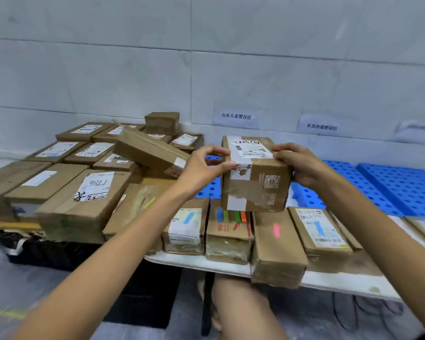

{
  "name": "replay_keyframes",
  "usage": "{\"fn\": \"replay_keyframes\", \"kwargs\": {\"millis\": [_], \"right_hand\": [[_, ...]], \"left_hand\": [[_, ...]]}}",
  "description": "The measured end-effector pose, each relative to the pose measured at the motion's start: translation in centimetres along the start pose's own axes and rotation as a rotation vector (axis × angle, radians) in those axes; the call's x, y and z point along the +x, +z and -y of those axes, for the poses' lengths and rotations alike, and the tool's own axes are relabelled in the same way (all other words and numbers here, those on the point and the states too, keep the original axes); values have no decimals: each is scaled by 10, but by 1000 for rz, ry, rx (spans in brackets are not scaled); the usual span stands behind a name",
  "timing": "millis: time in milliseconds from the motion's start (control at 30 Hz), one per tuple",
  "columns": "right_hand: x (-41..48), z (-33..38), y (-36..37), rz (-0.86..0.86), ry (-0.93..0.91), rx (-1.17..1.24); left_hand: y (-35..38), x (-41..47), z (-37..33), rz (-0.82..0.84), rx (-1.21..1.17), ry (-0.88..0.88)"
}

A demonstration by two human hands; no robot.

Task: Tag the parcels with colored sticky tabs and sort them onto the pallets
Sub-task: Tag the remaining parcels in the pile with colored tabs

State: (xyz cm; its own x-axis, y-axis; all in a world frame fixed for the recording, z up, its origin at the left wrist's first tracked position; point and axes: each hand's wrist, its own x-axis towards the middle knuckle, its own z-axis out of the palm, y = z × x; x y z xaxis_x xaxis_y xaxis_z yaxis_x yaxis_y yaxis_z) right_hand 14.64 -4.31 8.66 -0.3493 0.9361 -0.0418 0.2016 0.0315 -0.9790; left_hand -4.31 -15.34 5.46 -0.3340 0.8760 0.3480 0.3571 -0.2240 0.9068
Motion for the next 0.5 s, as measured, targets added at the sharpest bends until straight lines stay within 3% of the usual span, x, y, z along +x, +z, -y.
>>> {"fn": "replay_keyframes", "kwargs": {"millis": [167, 267, 500], "right_hand": [[-37, -38, -46, -64, 91, -6], [-49, -54, -58, -60, 128, 4], [-63, -61, -79, -10, 44, -170]], "left_hand": [[47, -25, 6, 140, -133, -112], [58, -35, 16, 208, -84, -75], [57, -33, 32, 345, -90, -80]]}}
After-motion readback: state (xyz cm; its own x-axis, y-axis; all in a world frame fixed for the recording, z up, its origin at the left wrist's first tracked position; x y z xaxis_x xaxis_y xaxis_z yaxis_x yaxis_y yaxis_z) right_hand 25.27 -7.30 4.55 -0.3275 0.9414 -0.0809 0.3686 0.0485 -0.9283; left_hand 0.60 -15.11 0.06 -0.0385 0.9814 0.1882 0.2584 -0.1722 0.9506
